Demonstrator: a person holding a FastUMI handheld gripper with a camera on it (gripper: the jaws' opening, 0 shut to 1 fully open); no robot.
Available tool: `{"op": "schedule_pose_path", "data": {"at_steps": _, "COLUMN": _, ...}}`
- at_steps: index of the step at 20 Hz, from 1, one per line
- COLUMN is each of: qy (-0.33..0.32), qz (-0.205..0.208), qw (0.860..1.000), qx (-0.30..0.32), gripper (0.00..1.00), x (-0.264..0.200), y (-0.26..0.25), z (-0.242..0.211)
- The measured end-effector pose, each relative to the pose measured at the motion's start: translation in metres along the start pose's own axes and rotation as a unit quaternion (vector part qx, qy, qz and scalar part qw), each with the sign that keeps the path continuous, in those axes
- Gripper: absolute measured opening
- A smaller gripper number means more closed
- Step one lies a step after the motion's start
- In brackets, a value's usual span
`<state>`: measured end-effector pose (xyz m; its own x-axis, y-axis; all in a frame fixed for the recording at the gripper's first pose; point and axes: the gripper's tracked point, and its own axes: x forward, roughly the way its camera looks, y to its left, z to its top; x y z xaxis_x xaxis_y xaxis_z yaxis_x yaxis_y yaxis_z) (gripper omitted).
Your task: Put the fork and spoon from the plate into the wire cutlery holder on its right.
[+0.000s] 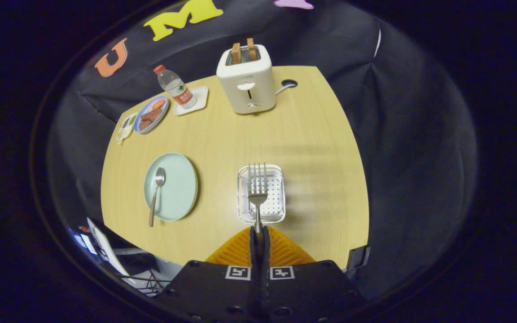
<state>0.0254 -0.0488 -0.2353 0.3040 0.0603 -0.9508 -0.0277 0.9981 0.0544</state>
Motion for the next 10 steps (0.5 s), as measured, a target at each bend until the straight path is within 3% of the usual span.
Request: {"op": "schedule_pose_path", "data": {"at_steps": 10, "qy": 0.085, "qz": -0.002, "qw": 0.996, "qx": 0.039, "gripper": 0.02, "x": 0.033, "y": -0.007, "z": -0.003}}
